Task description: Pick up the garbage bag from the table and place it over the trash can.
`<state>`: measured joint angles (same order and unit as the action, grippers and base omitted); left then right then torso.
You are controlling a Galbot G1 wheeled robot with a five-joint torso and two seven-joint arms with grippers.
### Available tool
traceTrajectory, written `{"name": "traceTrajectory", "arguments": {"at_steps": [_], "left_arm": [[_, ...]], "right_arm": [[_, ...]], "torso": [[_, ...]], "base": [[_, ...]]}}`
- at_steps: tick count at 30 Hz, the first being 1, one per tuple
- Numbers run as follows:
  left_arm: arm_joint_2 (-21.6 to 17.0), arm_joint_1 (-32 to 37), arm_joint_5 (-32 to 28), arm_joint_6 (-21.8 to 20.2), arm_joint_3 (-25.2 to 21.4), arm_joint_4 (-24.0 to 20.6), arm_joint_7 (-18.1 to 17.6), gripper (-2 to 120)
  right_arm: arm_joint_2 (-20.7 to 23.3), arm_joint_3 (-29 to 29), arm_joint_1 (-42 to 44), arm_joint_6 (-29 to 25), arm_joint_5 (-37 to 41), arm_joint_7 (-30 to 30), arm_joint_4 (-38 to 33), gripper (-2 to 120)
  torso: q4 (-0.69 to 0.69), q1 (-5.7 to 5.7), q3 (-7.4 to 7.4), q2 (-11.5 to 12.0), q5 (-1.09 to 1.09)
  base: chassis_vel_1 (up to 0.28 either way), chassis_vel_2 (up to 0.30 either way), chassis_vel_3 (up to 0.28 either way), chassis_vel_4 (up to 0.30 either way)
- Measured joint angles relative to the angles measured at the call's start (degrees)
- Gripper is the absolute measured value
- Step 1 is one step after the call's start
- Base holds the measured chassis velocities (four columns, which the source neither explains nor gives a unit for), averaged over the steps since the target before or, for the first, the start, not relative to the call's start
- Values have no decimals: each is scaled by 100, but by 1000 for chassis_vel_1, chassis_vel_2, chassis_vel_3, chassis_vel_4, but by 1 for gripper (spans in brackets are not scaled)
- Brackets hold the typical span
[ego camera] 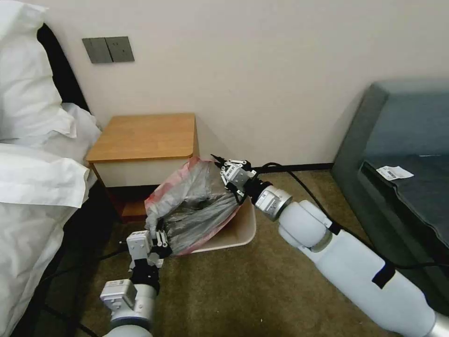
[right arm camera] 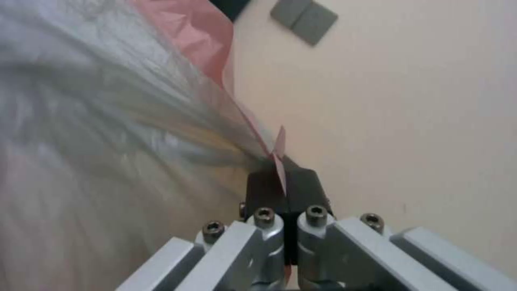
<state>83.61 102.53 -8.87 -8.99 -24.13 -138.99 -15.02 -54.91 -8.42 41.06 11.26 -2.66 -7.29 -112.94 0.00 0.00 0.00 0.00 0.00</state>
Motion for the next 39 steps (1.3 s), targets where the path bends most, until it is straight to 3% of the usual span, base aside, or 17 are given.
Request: {"name": "traceTrajectory", "arguments": {"at_steps": [14, 23, 31, 38, 39], "left_arm": [[166, -81, -357, 22, -137, -291, -114, 5], [348, -343, -1176, -178, -302, -291, -300, 5], [453, -493, -1478, -295, -363, -276, -353, 5], [483, -541, -1611, -312, -453, -125, -383, 5], [483, -541, -1611, -312, -453, -125, -383, 5]], "right_arm": [[436, 593, 464, 321, 944, -268, -290, 0], [306, 761, 1045, 126, 1131, -234, -493, 0], [80, 898, 1445, -24, 986, -76, -529, 0], [-252, 1227, 1761, -121, 1409, 321, -563, 30], [-252, 1227, 1761, -121, 1409, 321, -563, 30]], "torso": [[0, 0, 0, 0, 0], [0, 0, 0, 0, 0], [0, 0, 0, 0, 0], [-1, 0, 0, 0, 0], [-1, 0, 0, 0, 0]], "base": [[0, 0, 0, 0], [0, 0, 0, 0], [0, 0, 0, 0], [0, 0, 0, 0], [0, 0, 0, 0]]}}
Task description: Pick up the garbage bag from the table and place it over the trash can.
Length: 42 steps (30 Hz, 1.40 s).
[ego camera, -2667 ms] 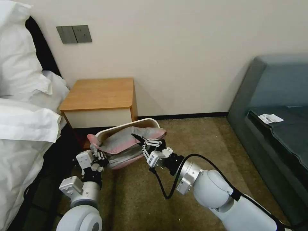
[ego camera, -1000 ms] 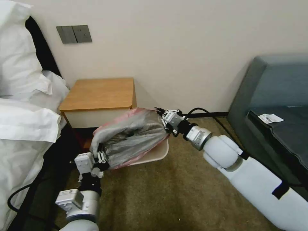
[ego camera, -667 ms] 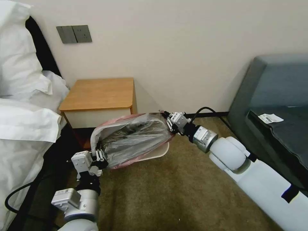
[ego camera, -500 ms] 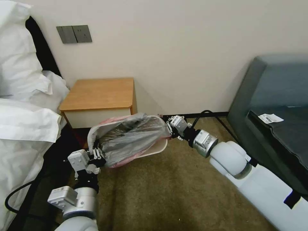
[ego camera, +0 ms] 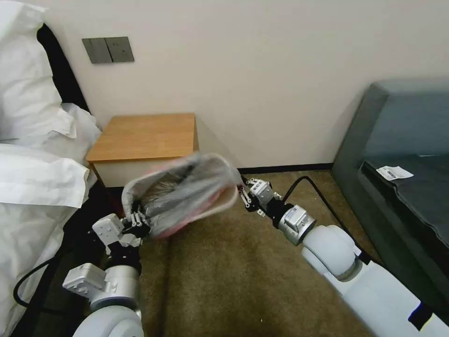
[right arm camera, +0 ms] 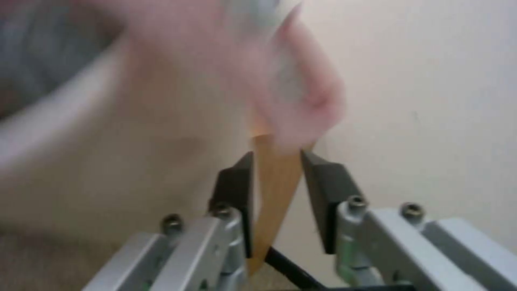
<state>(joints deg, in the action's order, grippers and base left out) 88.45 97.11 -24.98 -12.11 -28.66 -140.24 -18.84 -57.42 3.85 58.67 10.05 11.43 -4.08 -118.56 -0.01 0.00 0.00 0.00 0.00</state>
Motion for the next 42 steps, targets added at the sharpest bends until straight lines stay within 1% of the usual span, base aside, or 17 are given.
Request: {"name": "traceTrajectory", "arguments": {"at_steps": [4, 5, 7, 8, 10, 13, 14, 15, 16, 18, 19, 21, 22, 23, 25, 31, 42], "left_arm": [[2, -31, -3, -1, -32, 135, -31, 5], [2, -31, -3, -1, -32, 135, -31, 5], [14, -83, -56, -1, -50, 220, -65, 5], [14, -83, -56, -1, -50, 220, -65, 5], [37, -145, -122, -2, -57, 296, -85, 5], [59, -187, -162, -8, -57, 348, -92, 5], [59, -187, -162, -8, -57, 348, -92, 5], [85, -221, -187, -23, -57, 385, -97, 5], [85, -221, -187, -23, -57, 385, -97, 5], [123, -257, -200, -35, -48, 398, -100, 5], [123, -257, -200, -35, -48, 398, -100, 5], [164, -284, -202, -41, -43, 402, -102, 5], [164, -284, -202, -41, -43, 402, -102, 5], [190, -289, -203, -42, -39, 402, -102, 5], [226, -286, -203, -42, -31, 402, -102, 5], [313, -229, -224, -42, 9, 301, -103, 5], [334, -158, -241, -43, 11, 135, -101, 5]], "right_arm": [[-106, 338, 113, 203, 337, 80, -239, 46], [-106, 338, 113, 203, 337, 80, -239, 46], [-158, 687, 307, 313, 434, 44, -386, 59], [-158, 687, 307, 313, 434, 44, -386, 59], [-240, 1100, 585, 378, 484, -65, -497, 68], [-298, 1437, 836, 385, 483, -171, -554, 77], [-298, 1437, 836, 385, 483, -171, -554, 77], [-373, 1713, 1097, 403, 639, -178, -661, 87], [-373, 1713, 1097, 403, 639, -178, -661, 87], [-517, 1829, 1323, 658, 1743, 200, -1004, 96], [-517, 1829, 1323, 658, 1743, 200, -1004, 96], [-684, 1754, 1463, 1090, 3328, 905, -1514, 100], [-684, 1754, 1463, 1090, 3328, 905, -1514, 100], [-816, 1598, 1534, 1251, 4400, 1523, -1800, 100], [-1000, 1393, 1605, 1345, 5317, 2066, -1980, 100], [-1344, 1087, 1650, 1364, 5562, 2190, -1837, 100], [-1903, 1120, 1238, 1270, 5570, 1940, -1302, 100]], "torso": [[1, 0, 0, 0, 0], [1, 0, 0, 0, 0], [2, 0, 0, 0, 0], [2, 0, 0, 0, 0], [1, 0, 0, 0, 0], [0, 0, 0, 0, 0], [0, 0, 0, 0, 0], [-1, 0, 0, 0, 0], [-1, 0, 0, 0, 0], [0, 0, 0, 0, 1], [0, 0, 0, 0, 1], [1, 0, 0, 0, -1], [1, 0, 0, 0, -1], [1, 0, 0, 0, -1], [1, 0, 0, 0, -1], [1, 0, 0, 0, 0], [1, 0, 0, 0, 0]], "base": [[0, 0, 0, 0], [0, 0, 0, 0], [0, 0, 0, 0], [0, 0, 0, 0], [0, 0, 0, 0], [0, 0, 0, 0], [0, 0, 0, 0], [0, 0, 0, 0], [0, 0, 0, 0], [0, 0, 0, 0], [0, 0, 0, 0], [0, 0, 0, 0], [0, 0, 0, 0], [0, 0, 0, 0], [0, 0, 0, 0], [0, 0, 0, 0], [0, 0, 0, 0]]}}
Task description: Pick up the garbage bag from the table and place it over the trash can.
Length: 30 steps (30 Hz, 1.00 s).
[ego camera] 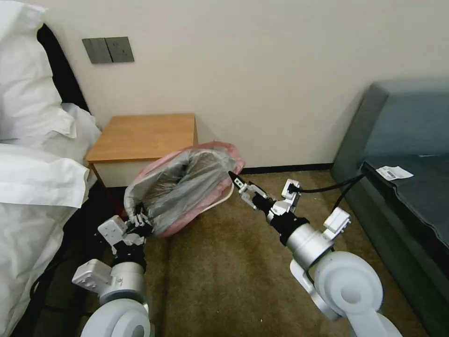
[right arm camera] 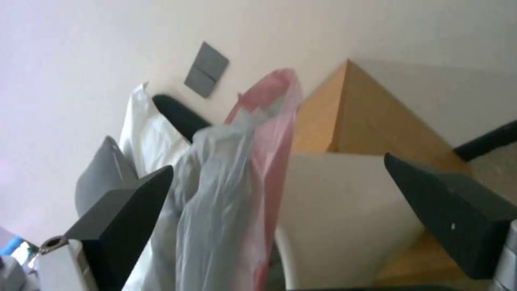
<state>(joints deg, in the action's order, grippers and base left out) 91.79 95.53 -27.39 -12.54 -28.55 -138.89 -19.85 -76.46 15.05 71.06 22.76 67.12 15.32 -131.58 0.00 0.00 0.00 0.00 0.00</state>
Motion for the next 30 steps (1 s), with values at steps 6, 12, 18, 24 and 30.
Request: {"name": "traceTrajectory", "arguments": {"at_steps": [6, 12, 18, 24, 30], "left_arm": [[8, 19, 0, -1, 7, -5, 3, 5], [20, 11, 0, -3, 17, 10, 6, 5], [37, 7, 0, -12, 62, 3, 7, 5], [37, 31, 0, -13, 52, -10, 6, 5], [37, 26, -1, -13, 47, -11, 6, 5]], "right_arm": [[-338, -6, -200, -28, 102, -46, 191, 100], [-603, -9, -167, -66, 103, -113, 244, 88], [-918, -37, -133, -89, -56, -179, 349, 63], [-1072, -57, -140, -115, -191, -271, 427, 41], [-1164, -60, -107, -140, -285, -294, 378, 23]], "torso": [[0, 0, 0, 0, -1], [0, 0, 0, 0, 0], [-1, 0, 0, 0, -1], [0, 0, 0, 0, 0], [0, 0, 0, 0, 0]], "base": [[0, 0, 0, 0], [0, 0, 0, 0], [0, 0, 0, 0], [0, 0, 0, 0], [0, 0, 0, 0]]}}
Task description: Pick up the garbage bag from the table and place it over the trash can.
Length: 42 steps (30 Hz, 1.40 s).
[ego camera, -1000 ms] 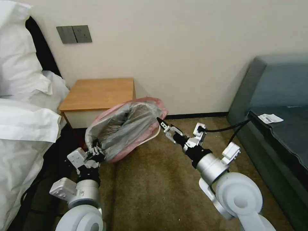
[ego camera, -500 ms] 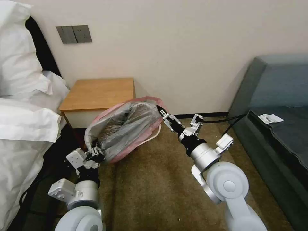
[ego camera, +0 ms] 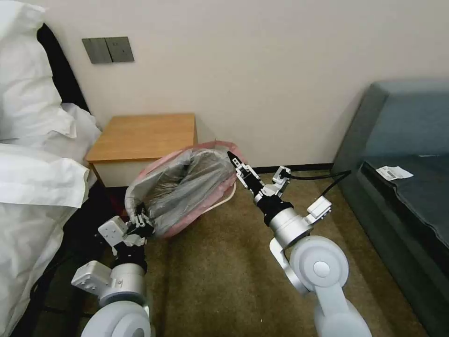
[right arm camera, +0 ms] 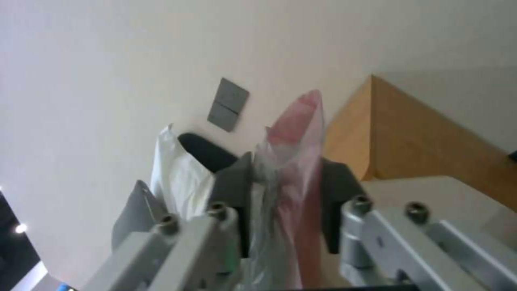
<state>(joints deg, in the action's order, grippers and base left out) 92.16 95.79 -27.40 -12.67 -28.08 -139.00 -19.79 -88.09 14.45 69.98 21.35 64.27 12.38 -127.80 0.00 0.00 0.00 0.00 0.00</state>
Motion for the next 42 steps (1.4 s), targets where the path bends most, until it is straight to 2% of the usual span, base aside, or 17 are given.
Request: {"name": "traceTrajectory", "arguments": {"at_steps": [1, 2, 6, 15, 31, 37, 42], "left_arm": [[0, -8, -1, 0, 2, 2, 0, 5], [0, -8, -1, 0, 2, 2, 0, 5], [-1, -11, -4, 0, 11, 18, 0, 5], [-1, -14, -71, -11, 8, 28, -14, 5], [-2, -56, -611, -188, -62, -176, -132, 5], [-2, -45, -868, -296, -53, -287, -195, 5], [-2, 38, -1364, -498, 2, -420, -293, 5]], "right_arm": [[-41, 1, 31, -4, -13, -5, -37, 17], [-41, 1, 31, -4, -13, -5, -37, 17], [-121, -20, 140, -29, -80, -32, -93, 0], [-171, -95, 440, -75, -256, -101, -253, 0], [208, 169, 973, -136, -520, -243, -522, 0], [296, 300, 980, -221, -683, -326, -327, 0], [325, 313, 836, -277, -859, -389, -70, 0]], "torso": [[0, 0, 0, 0, 0], [0, 0, 0, 0, 0], [0, 0, 0, 0, 0], [0, 0, 0, 0, 0], [0, 0, 0, 0, 0], [0, 0, 0, 0, 1], [0, 0, 0, 0, 1]], "base": [[0, 0, 0, 0], [0, 0, 0, 0], [0, 0, 0, 0], [0, 0, 0, 0], [0, 0, 0, 0], [0, 0, 0, 0], [0, 0, 0, 0]]}}
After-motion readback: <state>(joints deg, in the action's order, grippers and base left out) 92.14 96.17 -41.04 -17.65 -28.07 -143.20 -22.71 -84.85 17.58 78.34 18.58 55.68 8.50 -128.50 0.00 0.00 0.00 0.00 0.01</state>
